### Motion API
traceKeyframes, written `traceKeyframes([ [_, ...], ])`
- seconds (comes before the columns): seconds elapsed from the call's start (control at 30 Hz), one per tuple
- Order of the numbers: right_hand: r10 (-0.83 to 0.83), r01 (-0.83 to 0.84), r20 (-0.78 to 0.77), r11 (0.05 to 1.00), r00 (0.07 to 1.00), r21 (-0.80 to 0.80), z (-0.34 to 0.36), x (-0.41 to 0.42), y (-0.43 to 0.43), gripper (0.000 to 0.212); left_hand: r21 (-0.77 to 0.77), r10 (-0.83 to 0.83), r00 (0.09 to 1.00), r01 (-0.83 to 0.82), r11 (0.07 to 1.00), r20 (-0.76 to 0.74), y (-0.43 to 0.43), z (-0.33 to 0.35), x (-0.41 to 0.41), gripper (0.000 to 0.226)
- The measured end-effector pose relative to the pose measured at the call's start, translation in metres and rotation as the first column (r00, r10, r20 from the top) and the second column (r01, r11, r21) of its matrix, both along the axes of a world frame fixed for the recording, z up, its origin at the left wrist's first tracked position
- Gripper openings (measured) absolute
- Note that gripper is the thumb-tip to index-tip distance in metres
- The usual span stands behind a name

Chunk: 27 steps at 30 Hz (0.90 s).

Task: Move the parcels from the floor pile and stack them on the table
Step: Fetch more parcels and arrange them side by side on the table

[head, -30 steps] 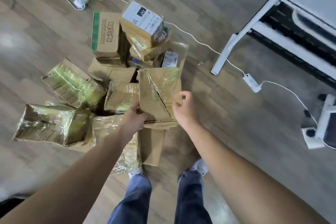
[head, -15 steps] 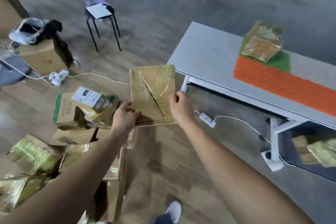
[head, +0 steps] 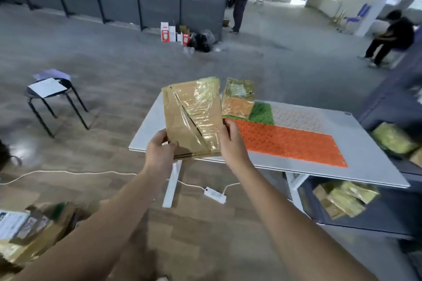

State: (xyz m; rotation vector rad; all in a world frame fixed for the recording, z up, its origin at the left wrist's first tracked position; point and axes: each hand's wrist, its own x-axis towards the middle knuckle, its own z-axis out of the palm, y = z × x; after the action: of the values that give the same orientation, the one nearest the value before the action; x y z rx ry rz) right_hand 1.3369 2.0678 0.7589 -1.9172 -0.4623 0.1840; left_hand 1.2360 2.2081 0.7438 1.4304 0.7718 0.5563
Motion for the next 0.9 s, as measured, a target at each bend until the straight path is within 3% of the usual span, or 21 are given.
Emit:
traceKeyframes([
  [0.2,-0.222,0.222,0.018,0.975,0.975,0.006,0.010,0.099,-0.029,0.024,-0.131,-0.170,0.984,0.175,0.976,0.050,-0.008,0.006,0.102,0.033],
  [0.3,-0.281,0.280,-0.058,0.960,0.958,-0.015,0.015,0.155,-0.034,0.024,-0.128,-0.306,0.947,0.316,0.940,0.095,-0.007,0.016,0.157,0.031],
  [0.43,-0.329,0.319,-0.052,0.937,0.943,-0.139,0.035,0.223,-0.047,0.030,-0.124,-0.401,0.914,0.405,0.906,0.057,0.001,0.034,0.238,0.023],
  [0.57,-0.444,0.438,-0.033,0.892,0.895,-0.107,0.043,0.272,-0.066,0.035,0.018,-0.514,0.858,0.514,0.857,-0.027,-0.013,0.046,0.313,0.037],
  [0.67,-0.513,0.511,-0.003,0.854,0.858,-0.096,0.044,0.305,-0.078,0.028,0.192,-0.576,0.805,0.593,0.782,-0.143,-0.037,0.055,0.354,0.025],
  [0.77,-0.540,0.538,-0.013,0.839,0.841,-0.081,0.044,0.343,-0.091,0.024,0.110,-0.623,0.766,0.640,0.760,-0.158,-0.064,0.068,0.383,0.023],
  [0.9,-0.437,0.433,-0.011,0.896,0.900,-0.100,0.042,0.390,-0.114,0.021,0.058,-0.650,0.740,0.666,0.743,-0.173,-0.098,0.067,0.435,0.038],
])
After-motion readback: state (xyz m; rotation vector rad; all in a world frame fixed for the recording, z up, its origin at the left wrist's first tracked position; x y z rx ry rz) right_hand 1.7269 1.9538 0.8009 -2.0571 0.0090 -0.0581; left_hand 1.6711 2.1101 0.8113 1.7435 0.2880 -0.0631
